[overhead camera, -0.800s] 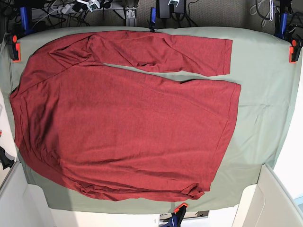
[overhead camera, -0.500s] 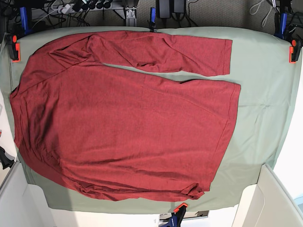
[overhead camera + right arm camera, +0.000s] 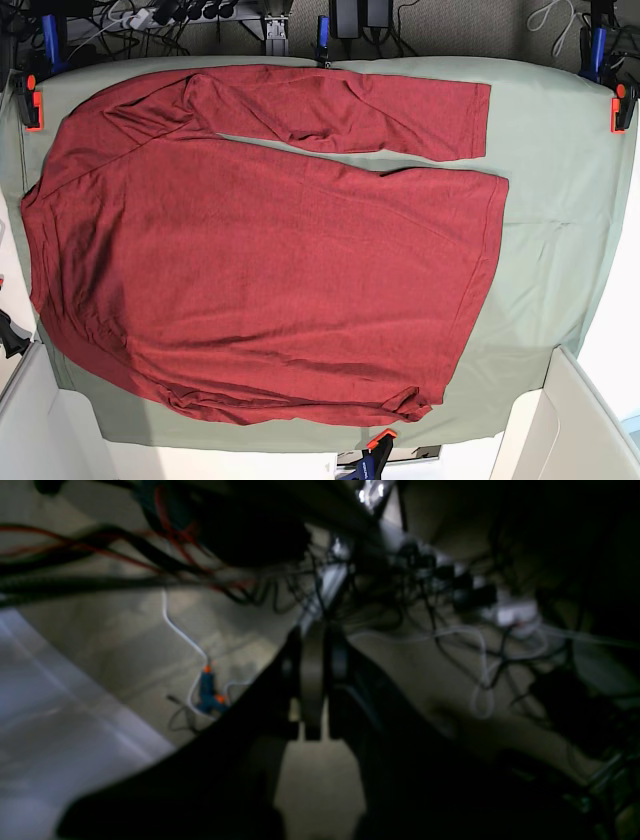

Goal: Fold the T-shirt properly

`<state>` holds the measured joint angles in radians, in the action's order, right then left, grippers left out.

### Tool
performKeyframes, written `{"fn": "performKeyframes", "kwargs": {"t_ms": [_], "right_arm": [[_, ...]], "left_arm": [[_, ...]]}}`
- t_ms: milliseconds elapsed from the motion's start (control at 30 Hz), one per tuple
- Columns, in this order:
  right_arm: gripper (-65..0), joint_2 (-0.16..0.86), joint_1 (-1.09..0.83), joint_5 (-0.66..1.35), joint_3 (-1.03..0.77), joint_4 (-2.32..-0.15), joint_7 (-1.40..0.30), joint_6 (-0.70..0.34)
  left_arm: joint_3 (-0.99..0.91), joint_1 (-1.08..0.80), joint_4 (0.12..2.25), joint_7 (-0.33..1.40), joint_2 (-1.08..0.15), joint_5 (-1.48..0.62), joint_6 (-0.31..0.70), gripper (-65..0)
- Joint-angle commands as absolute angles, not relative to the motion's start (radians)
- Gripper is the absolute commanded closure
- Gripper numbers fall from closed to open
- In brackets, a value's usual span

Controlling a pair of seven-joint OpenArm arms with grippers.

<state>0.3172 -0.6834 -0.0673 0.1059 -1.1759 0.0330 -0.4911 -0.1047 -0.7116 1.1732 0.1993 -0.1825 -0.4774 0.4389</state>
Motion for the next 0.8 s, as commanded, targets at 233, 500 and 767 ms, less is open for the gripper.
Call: {"fn": "performKeyframes", "kwargs": {"t_ms": [233, 500, 767], "right_arm": [[0.0, 0.352, -0.853, 0.036, 0.027, -1.496, 0.048, -0.502], [-1.2, 0.352, -0.929, 0.239, -0.118, -1.740, 0.004, -0.517], [-18.0, 0.346, -0.914, 0.485, -0.243, -1.840, -0.114, -0.501]], "left_arm": [[-0.287, -0.869, 1.520, 0.479, -0.186, -0.716, 0.544, -19.9], [-0.418, -0.985, 1.758, 0.595, -0.194, -0.888, 0.677, -19.8], [-0.502, -1.003, 1.862, 0.712, -0.236, -1.036, 0.698, -19.8]]}}
